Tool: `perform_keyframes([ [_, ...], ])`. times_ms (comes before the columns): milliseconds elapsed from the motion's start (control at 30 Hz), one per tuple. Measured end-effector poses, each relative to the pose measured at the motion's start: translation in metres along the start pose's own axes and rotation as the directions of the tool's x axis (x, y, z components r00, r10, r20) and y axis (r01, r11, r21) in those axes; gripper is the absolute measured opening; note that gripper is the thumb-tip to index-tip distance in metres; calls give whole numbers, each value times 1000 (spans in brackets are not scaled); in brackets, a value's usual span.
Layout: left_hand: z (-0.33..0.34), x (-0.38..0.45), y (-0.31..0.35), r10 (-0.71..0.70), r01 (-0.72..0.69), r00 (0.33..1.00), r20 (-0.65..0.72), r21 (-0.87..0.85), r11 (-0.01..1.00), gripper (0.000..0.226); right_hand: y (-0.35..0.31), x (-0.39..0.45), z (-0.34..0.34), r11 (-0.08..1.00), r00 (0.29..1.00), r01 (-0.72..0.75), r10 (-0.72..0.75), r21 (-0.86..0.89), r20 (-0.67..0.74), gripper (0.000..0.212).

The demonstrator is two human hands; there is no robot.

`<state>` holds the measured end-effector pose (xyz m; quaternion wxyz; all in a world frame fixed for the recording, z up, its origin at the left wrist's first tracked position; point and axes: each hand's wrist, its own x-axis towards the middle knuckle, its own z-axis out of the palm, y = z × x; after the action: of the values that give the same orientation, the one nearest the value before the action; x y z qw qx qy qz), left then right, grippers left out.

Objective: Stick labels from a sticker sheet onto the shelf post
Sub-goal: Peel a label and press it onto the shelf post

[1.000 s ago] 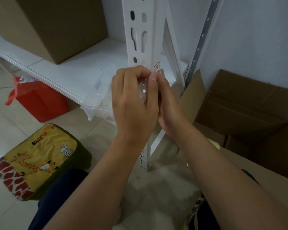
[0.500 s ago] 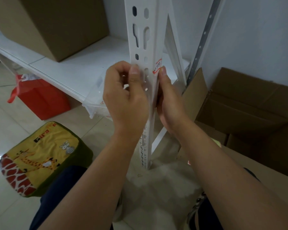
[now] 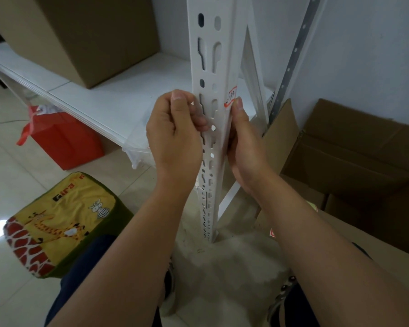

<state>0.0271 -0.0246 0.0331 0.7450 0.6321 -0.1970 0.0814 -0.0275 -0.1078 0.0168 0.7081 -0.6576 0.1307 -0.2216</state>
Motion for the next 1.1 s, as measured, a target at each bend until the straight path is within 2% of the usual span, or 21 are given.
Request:
perform_keyframes([
  [100,-4,7,-1,-116,116,993,-35,-21,993,30,-2,-1,2,999,1000,-16,16,-46,-5,43],
  [267,-20,30,-13,-217,223,972,-93,54,973,10,-5,-2,4,997,999,-44,42,-62,-34,43],
  [333,-29,40,-20,-241,250,968,-77,147,957,10,-4,-2,4,998,998,-45,43,-40,-48,47],
  [433,-40,54,-34,-309,287,951,2,366,885,28,-3,-2,4,999,998,-38,36,-36,-57,45],
  [567,-43,63,-56,-322,164,936,142,633,757,53,0,-2,4,999,997,-9,5,-45,-75,42],
  [667,-40,64,-71,-377,44,896,235,798,601,49,9,-5,2,993,993,44,-55,-112,-103,42],
  [800,-37,66,-85,-395,-7,886,244,857,515,13,23,-9,1,966,978,119,-154,-228,-141,48],
  [867,-38,67,-88,-419,-34,869,262,877,479,30,25,-10,0,949,970,155,-199,-274,-139,45],
  [967,-39,69,-87,-427,-55,874,232,920,388,33,26,-11,-3,928,959,191,-246,-320,-140,41],
  [1033,-39,70,-89,-437,-42,867,240,908,416,25,28,-11,-5,926,957,193,-250,-324,-145,41],
  [1067,-39,70,-89,-447,-33,854,267,885,465,32,30,-10,-5,925,956,192,-252,-329,-152,39],
  [1100,-39,69,-87,-465,-15,837,291,859,511,50,31,-9,-5,921,954,189,-254,-340,-159,39],
])
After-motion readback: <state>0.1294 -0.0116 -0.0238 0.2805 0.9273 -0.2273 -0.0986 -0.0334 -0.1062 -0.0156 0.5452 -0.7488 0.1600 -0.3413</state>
